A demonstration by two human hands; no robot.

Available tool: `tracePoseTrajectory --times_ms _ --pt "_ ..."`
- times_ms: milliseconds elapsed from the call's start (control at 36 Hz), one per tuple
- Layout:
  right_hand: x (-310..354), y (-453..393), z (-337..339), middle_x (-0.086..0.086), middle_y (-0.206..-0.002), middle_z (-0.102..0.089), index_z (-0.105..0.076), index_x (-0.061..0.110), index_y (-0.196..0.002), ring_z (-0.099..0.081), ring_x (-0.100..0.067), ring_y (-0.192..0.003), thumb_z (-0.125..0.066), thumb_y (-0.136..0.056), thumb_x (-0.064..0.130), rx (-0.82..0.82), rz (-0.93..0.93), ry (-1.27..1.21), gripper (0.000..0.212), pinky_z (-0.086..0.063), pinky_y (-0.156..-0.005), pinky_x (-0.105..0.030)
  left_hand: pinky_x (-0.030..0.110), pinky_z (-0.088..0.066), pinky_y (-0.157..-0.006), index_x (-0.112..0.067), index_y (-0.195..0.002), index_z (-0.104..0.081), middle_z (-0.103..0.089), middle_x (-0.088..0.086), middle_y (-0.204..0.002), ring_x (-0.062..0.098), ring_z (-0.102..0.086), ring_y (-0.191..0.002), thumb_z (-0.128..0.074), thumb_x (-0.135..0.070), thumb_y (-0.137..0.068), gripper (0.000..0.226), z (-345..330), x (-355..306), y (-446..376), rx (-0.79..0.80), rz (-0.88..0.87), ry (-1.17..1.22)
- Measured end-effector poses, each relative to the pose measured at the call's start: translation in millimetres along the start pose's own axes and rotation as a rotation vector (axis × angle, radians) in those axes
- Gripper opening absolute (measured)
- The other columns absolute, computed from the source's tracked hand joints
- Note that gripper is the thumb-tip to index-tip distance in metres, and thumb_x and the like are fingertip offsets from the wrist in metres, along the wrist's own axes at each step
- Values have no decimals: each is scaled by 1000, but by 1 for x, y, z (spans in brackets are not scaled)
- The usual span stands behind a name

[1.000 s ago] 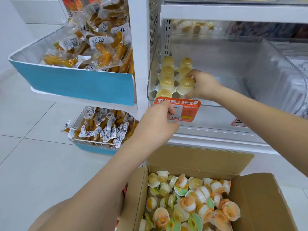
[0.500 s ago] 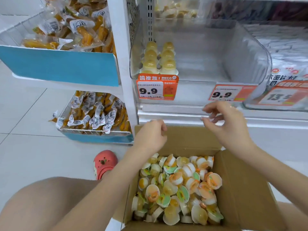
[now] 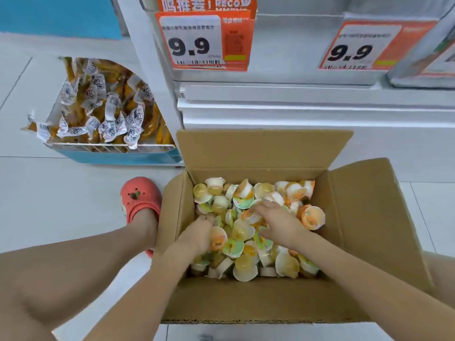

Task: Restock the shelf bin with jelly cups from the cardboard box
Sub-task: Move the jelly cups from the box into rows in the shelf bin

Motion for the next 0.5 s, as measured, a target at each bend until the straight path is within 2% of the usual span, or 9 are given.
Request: tracePoseTrajectory --times_ms 83,167,250,306,389,444,500 --pt "-6 -8 0 -3 -135 -40 -35 23 -140 -48 -23 -118 -73 -80 28 -57 -115 -43 71 -50 -84 -36 37 -45 -95 -13 -134 -37 -44 11 -131 28 -51 -115 -78 -27 -71 76 -17 -1 -10 56 22 27" --pt "-8 -13 0 -4 -135 -40 -34 22 -139 -50 -23 -118 -71 -79 39 -78 -213 -50 73 -52 -80 -39 40 -45 -95 -13 -136 -34 -38 14 -133 32 -46 -119 -78 -30 -70 81 -32 -1 -19 94 21 31" --pt "-1 -21 -5 -4 -136 -39 -34 22 -138 -43 -23 -125 -70 -78 46 -33 -219 62 74 -52 -79 -38 46 -38 -102 -19 -140 -28 -32 12 -137 38 -31 -128 -76 -29 -73 83 -42 1 -25 116 26 11" --pt "3 -26 -7 -4 -138 -38 -33 22 -139 -36 -23 -132 -71 -76 51 -7 -230 112 79 -49 -84 -37 47 -37 -103 -23 -140 -30 -33 11 -136 38 -30 -128 -77 -29 -72 83 -44 4 -29 110 32 29" --pt "7 -31 -9 -6 -139 -35 -33 24 -140 -27 -26 -136 -70 -71 60 31 -231 131 86 -44 -95 -40 41 -41 -100 -29 -133 -39 -46 9 -127 33 -39 -123 -77 -34 -65 79 -41 10 -34 88 11 116" --pt "10 -33 -10 -6 -140 -35 -35 27 -140 -26 -27 -137 -65 -73 65 22 -220 110 83 -39 -100 -41 34 -44 -93 -25 -128 -45 -52 6 -119 29 -44 -118 -70 -28 -69 65 -33 15 -38 6 40 260" --pt "9 -34 -7 -3 -136 -41 -41 26 -136 -37 -26 -130 -60 -78 64 -62 -232 27 72 -44 -92 -39 27 -44 -88 -17 -127 -49 -54 6 -116 25 -48 -115 -64 -16 -74 56 -21 16 -43 -124 36 368"
Point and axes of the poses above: each hand's wrist, its own y-axis away from the middle knuckle, its own z-axis out of the back of the hand, x = y × z, the point moved 5 cm from there along -y, towards the middle knuckle
